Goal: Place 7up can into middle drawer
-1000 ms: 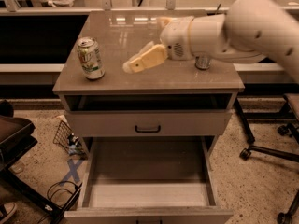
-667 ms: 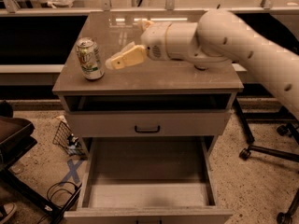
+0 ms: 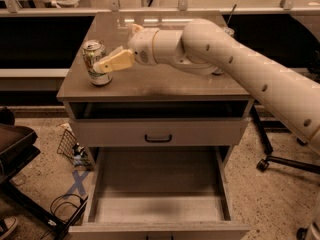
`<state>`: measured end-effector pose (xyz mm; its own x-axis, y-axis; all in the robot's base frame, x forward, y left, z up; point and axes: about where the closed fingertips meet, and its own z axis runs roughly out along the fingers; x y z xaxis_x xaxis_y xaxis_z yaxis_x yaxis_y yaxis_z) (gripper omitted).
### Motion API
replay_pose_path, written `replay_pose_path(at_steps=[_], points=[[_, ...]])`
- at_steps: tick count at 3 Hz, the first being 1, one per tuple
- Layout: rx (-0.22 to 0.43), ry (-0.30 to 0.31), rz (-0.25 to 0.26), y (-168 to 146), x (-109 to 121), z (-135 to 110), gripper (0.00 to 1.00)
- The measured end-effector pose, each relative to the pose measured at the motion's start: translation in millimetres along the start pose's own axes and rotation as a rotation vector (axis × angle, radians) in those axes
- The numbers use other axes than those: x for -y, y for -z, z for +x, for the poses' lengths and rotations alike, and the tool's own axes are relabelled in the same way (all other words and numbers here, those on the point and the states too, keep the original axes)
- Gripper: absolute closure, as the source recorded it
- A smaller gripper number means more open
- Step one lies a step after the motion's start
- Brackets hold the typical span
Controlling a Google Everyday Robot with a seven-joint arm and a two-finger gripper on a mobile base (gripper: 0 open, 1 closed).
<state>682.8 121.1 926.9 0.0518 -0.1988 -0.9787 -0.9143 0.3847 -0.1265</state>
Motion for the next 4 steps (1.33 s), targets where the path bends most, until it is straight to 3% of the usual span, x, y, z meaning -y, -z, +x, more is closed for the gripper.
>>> replay_pose_path(at_steps=[1,2,3,4], points=[[-0.002,-0.024,0.005,-31,6,12,0.02],[0.021,-0.037,-0.010,-50,5,16,0.25],[0.086,-0.023,-0.041,-61,-2,3,0.48],[0.131,0.013,-0.057,-65,-13,-17,0.79]])
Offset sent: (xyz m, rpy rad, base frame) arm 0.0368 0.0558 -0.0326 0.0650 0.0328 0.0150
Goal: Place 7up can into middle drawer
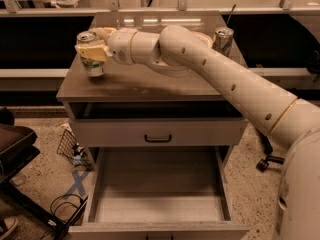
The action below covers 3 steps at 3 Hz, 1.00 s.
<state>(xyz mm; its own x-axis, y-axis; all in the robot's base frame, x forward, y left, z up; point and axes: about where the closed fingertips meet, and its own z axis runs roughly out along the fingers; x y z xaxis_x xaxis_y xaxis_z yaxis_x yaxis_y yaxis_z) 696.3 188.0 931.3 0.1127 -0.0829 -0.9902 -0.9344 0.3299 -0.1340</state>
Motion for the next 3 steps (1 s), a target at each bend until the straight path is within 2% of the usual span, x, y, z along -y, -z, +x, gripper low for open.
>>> replay_pose_path(at_steps=[1,2,3], points=[[-0.003,-0.004,-0.002,-1,-1,1,0.99],[-0.003,-0.004,-0.003,-2,-1,1,1.00],[0.005,0.012,-0.020,3,-4,-16,1.00]])
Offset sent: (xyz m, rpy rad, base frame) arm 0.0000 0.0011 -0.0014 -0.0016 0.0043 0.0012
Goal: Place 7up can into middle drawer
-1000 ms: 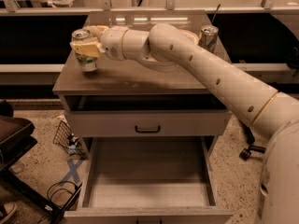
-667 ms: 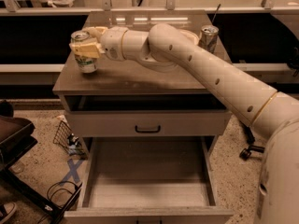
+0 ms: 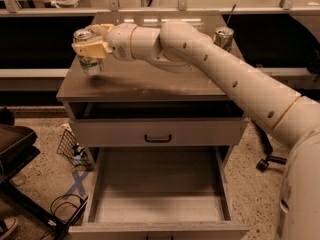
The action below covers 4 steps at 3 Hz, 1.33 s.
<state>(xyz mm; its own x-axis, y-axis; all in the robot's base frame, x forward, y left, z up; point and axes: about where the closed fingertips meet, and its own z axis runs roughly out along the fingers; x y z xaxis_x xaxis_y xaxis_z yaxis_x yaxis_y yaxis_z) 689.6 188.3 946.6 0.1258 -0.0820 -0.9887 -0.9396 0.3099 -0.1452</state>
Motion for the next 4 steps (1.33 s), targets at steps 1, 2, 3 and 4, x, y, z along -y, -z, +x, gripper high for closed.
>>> replay_pose_path(at_steps=[1,2,3,4], points=[[0.025,0.026,0.004,34,-21,-35,1.00],[0.015,0.005,0.072,88,-60,-35,1.00],[-0.057,-0.035,0.110,129,-99,-3,1.00],[-0.129,-0.040,0.114,167,-132,45,1.00]])
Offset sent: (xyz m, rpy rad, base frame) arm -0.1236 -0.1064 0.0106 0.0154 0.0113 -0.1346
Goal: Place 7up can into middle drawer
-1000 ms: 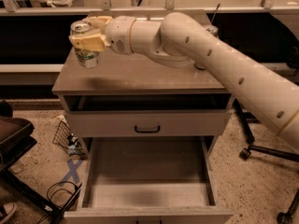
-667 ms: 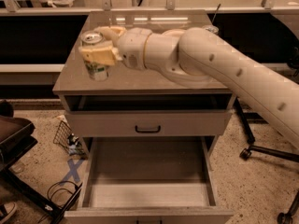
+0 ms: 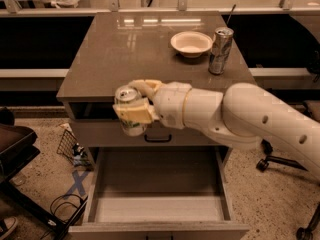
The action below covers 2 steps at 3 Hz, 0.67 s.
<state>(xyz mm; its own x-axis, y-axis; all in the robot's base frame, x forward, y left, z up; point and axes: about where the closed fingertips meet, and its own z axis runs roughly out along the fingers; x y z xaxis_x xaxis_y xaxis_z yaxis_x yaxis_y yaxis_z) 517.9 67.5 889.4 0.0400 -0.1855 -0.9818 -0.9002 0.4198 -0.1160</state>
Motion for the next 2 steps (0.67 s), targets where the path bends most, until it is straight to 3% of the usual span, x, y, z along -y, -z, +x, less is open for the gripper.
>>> replay_pose_path(at_steps=[1,2], points=[[-0.036,0.018,-0.006,18.5,-17.9,51.4,1.00],[-0.036,0.018,-0.006,18.5,-17.9,51.4,1.00]])
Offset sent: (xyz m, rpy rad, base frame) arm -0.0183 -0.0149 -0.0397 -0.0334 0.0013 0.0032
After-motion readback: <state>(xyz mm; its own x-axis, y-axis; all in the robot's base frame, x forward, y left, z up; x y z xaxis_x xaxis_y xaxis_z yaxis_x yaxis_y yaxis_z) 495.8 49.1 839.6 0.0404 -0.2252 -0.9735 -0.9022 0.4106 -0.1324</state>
